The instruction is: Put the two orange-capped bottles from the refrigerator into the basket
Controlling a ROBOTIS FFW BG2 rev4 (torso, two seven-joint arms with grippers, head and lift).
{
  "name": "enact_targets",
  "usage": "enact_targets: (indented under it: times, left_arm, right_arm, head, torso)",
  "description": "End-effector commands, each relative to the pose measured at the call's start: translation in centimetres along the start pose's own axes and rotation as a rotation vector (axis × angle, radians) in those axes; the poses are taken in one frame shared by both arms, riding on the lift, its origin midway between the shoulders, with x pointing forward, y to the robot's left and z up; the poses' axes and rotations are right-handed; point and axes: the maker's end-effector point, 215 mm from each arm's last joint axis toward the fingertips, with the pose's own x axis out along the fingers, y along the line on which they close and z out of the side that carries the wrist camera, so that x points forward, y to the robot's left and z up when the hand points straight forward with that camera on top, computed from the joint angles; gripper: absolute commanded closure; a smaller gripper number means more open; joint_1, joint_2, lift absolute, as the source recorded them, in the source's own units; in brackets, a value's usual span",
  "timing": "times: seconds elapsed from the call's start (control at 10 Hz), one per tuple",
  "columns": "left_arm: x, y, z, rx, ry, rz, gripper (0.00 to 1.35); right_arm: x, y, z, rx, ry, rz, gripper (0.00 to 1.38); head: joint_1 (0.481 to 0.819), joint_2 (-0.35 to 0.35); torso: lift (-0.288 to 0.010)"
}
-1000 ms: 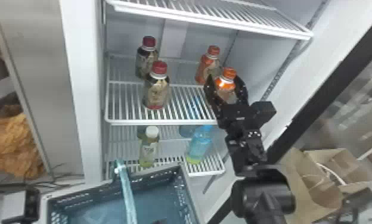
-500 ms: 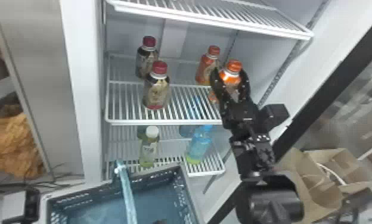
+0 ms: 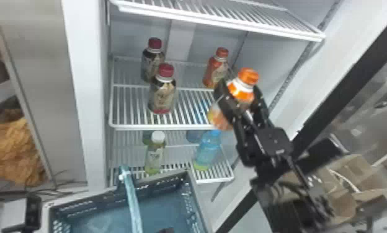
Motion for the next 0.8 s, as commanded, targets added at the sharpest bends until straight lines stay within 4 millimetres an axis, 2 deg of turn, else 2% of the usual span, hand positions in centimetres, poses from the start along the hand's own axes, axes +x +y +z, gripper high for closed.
enact_targets:
  times: [0.0,0.1,0.4,0.5,0.7]
  left_arm:
    - [-0.1,0.1,0.1,0.001,-0.003,0.003,1.2]
    - [-0.1,0.1,0.1,0.001,-0.003,0.003,1.2]
    - [-0.2,0.1,0.1,-0.001,-0.006,0.003,1.2]
    - [-0.2,0.1,0.1,0.0,-0.005,0.005,1.2]
    - [-0.2,0.2,0.0,-0.002,-0.004,0.007,1.2]
  right_arm:
    - [-2.8,3.7,-0.2,0.088,0.101,0.053,0.97]
    - [-4.0,5.3,-0.8,0.116,0.159,0.083,0.97]
    - [-8.5,9.4,-5.3,0.19,0.431,0.161,0.97]
    - [-9.9,9.9,-7.0,0.195,0.517,0.19,0.97]
    - [-11.8,10.2,-9.1,0.191,0.622,0.213,0.97]
  head:
    - [0.695,-0.35]
    - [0.695,-0.35]
    - [0.695,-0.347]
    - [0.695,-0.338]
    - [0.695,-0.314]
  torso:
    - [-0.04]
    - [-0.04]
    - [-0.04]
    - [-0.04]
    - [-0.04]
